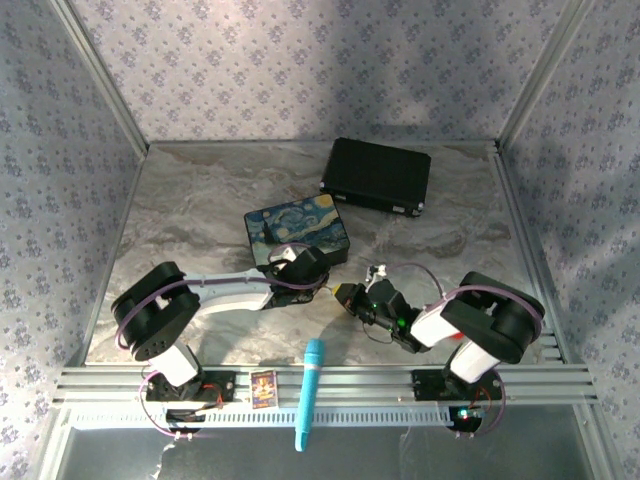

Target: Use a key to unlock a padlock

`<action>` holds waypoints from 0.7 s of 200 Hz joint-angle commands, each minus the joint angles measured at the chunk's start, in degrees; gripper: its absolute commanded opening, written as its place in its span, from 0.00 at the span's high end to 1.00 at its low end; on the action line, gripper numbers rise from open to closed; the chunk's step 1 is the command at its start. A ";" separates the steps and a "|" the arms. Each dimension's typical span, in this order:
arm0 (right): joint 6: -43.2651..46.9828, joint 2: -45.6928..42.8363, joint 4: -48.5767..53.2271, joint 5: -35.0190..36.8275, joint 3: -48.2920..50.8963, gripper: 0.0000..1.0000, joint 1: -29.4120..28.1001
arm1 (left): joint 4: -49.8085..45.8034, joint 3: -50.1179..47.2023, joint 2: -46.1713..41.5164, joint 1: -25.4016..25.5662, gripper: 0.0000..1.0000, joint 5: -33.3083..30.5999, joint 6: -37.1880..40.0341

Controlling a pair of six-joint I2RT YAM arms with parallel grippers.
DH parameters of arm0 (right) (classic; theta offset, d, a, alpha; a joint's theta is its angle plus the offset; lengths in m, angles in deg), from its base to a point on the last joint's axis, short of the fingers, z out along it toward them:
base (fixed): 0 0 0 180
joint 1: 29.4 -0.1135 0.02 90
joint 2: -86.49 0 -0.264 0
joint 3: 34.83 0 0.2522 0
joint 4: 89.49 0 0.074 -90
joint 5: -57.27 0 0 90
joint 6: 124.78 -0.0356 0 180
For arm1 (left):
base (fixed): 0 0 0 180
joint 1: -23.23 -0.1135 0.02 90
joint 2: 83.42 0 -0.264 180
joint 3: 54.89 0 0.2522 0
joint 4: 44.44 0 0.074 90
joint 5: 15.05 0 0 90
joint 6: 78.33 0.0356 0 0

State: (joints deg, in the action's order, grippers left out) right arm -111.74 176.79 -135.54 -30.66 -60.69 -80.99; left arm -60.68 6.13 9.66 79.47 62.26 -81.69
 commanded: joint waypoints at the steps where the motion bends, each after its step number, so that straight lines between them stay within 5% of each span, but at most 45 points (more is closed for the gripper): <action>1: 0.11 0.32 -2.07 2.25 -2.04 1.00 -0.87 | -3.01 0.90 1.40 0.70 0.90 7.93 -5.64; 140: 4.75 1.19 -1.50 2.15 -5.45 1.00 -3.53 | -5.69 2.21 2.18 0.95 0.89 10.10 -6.51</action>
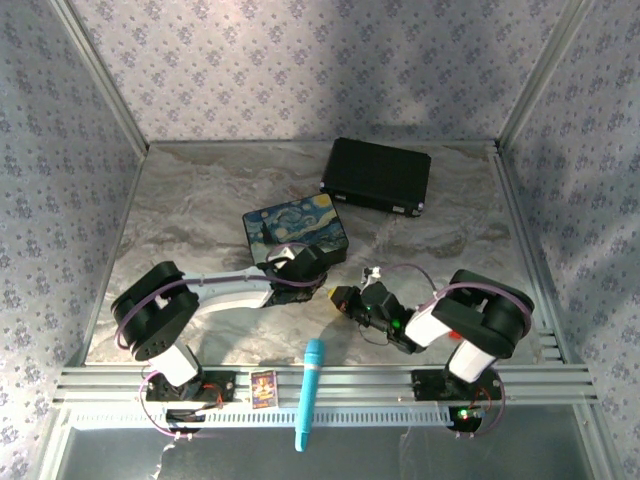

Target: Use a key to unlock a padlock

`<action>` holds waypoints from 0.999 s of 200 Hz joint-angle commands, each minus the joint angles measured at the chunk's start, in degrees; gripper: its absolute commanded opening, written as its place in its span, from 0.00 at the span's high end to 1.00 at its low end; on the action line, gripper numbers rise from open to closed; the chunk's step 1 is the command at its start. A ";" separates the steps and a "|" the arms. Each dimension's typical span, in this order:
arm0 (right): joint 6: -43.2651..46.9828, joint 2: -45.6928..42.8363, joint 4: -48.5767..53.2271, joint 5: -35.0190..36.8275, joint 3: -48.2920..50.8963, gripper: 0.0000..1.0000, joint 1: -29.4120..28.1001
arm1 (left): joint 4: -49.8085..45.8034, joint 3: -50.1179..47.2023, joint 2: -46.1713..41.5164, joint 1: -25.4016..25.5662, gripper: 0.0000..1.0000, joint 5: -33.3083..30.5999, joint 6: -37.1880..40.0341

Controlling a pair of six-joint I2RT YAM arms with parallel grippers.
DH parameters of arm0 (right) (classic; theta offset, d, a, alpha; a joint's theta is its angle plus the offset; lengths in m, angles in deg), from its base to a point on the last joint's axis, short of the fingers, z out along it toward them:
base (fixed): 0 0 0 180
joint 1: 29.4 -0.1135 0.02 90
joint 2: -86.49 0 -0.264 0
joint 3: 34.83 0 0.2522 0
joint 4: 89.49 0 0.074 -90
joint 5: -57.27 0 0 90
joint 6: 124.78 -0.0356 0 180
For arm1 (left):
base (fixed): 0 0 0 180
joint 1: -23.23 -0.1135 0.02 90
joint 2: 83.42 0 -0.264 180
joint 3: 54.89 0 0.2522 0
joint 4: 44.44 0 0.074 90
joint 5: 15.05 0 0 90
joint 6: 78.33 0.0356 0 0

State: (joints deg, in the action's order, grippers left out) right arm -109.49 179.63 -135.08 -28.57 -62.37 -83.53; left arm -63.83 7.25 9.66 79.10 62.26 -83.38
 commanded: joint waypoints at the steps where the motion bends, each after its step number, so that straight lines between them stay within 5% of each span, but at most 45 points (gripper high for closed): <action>1: 2.57 -1.65 -1.89 0.05 -3.78 1.00 -1.03 | -2.54 1.14 2.19 1.33 0.89 10.08 -4.77; 103: 4.32 -6.55 3.37 0.10 -1.93 1.00 0.72 | -6.86 4.61 5.07 1.58 0.89 11.15 -0.11; 180: 4.69 -2.29 -1.40 -11.53 -5.19 1.00 5.30 | -5.22 4.37 3.46 2.66 0.88 11.98 2.56; 200: 2.42 -0.90 -3.57 -14.45 -5.55 1.00 5.30 | -2.68 2.19 2.69 2.44 0.79 11.10 3.40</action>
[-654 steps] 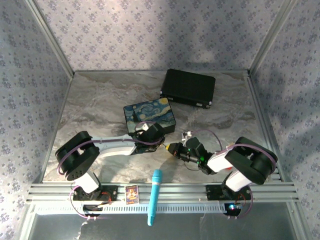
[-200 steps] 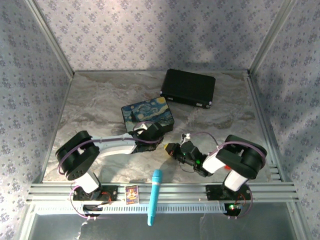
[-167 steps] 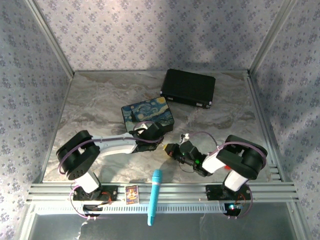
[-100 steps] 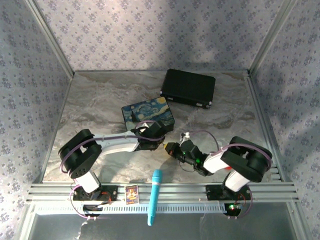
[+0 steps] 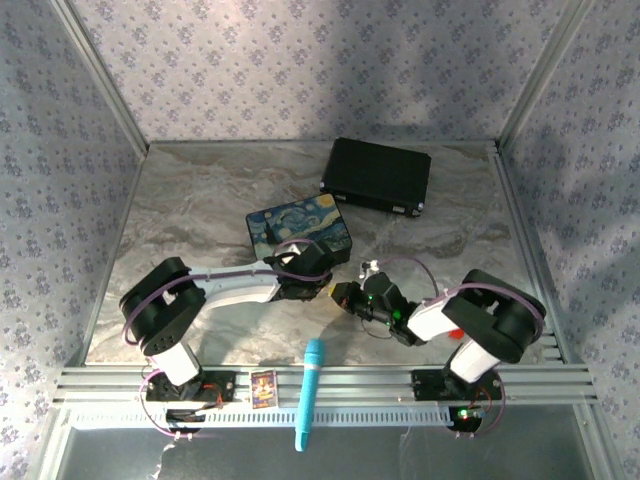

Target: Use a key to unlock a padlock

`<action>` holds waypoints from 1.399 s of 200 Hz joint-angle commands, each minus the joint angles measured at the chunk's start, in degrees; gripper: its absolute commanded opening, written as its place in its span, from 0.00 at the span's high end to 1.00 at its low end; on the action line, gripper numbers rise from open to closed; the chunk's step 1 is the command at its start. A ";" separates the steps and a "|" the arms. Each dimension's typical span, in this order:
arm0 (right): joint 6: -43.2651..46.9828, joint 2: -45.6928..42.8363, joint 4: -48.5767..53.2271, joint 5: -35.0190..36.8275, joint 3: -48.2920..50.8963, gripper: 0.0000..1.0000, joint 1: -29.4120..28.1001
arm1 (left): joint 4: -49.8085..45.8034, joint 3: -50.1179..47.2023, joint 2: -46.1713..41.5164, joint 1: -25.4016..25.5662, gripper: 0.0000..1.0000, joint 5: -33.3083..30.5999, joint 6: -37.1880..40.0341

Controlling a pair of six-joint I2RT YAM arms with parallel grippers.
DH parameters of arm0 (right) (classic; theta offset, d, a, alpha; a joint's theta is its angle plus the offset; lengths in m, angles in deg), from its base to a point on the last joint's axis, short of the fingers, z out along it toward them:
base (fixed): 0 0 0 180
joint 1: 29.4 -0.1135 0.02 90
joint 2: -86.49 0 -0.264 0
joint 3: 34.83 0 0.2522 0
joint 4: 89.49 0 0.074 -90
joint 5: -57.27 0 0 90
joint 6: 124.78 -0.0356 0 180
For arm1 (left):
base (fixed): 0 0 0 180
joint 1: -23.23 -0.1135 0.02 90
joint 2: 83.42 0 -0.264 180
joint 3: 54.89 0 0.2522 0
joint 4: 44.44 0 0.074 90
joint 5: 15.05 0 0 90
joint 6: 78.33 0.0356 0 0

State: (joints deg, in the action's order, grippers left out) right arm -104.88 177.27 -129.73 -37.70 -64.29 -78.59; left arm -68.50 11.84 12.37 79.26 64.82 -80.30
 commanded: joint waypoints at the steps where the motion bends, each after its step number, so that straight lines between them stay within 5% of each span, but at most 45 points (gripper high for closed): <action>1: -2.21 1.48 -8.84 -5.36 -3.67 1.00 0.34 | 2.15 -2.55 -0.05 2.26 0.78 8.59 0.39; 62: -3.05 0.92 -5.16 -5.42 -2.62 1.00 -0.25 | 14.33 -10.44 -7.45 2.15 0.23 1.41 7.67; 80: -3.23 1.05 -4.50 -5.78 -2.97 1.00 -0.29 | 18.84 -14.09 -10.62 2.15 0.15 -1.47 9.41; 103: -3.53 0.92 -4.41 -5.55 -2.69 1.00 -0.38 | 24.17 -18.86 -13.51 2.15 0.15 -4.44 11.33; 183: -4.14 1.04 -2.13 -6.37 -3.81 1.00 -0.66 | 55.38 -28.08 -7.88 2.50 0.49 -4.64 14.67; 280: -5.12 1.06 0.65 -5.57 -3.64 1.00 -0.56 | 50.22 -29.34 -10.87 2.92 0.73 -7.49 12.99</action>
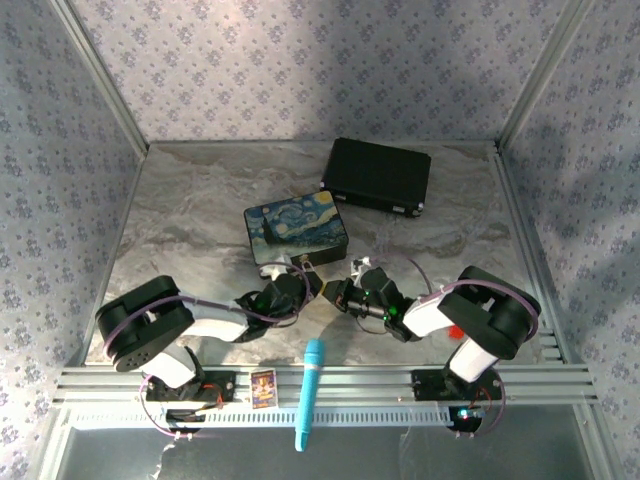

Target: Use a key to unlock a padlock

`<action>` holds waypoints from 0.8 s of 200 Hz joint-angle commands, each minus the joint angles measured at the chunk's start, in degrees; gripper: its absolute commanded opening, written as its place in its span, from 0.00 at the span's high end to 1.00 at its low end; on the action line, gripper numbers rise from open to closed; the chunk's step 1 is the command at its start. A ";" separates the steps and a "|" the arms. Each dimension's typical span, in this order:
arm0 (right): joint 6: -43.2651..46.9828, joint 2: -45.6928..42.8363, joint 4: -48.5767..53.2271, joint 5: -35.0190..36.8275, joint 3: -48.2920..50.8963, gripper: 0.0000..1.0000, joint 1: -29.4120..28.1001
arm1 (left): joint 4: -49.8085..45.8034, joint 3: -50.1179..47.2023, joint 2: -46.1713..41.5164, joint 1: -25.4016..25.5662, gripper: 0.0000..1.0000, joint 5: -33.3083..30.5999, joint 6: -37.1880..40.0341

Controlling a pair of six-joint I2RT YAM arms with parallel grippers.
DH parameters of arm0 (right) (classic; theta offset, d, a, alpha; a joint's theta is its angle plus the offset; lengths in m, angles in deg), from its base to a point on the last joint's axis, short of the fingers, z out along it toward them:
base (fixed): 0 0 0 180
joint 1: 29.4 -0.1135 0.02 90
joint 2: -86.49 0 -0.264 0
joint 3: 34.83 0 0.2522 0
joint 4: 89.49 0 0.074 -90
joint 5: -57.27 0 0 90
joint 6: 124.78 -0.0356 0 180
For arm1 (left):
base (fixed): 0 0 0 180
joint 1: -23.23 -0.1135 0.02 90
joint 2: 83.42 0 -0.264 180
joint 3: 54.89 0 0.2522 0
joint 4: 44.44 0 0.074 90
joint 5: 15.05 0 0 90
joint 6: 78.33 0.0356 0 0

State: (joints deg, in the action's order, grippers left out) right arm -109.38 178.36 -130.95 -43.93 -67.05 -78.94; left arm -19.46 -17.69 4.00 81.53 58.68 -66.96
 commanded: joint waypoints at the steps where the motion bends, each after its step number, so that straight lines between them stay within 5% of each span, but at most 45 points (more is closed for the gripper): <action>1: -0.62 0.01 1.83 0.66 -0.84 1.00 -0.21 | 1.08 0.24 -2.51 0.66 0.73 -1.37 -0.27; 50: 1.84 -0.44 2.95 0.37 -2.21 1.00 0.19 | -3.53 0.93 -4.80 0.67 0.90 -2.46 0.51; 79: 6.74 -5.20 11.53 1.42 -1.99 0.80 1.14 | -6.47 2.12 -5.40 0.63 0.96 -2.01 0.61; 134: 26.44 -14.69 35.37 -3.00 -9.56 0.65 2.74 | -5.70 2.75 -4.35 -0.08 0.98 1.08 -1.60; 160: 42.87 -17.30 50.84 11.13 -14.57 0.63 -2.68 | -14.45 5.83 -4.87 -0.79 0.99 3.32 -3.73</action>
State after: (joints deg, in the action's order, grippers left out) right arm -85.25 163.94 -97.97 -42.60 -77.21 -77.45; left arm -27.50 -16.01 0.24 81.35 59.14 -68.32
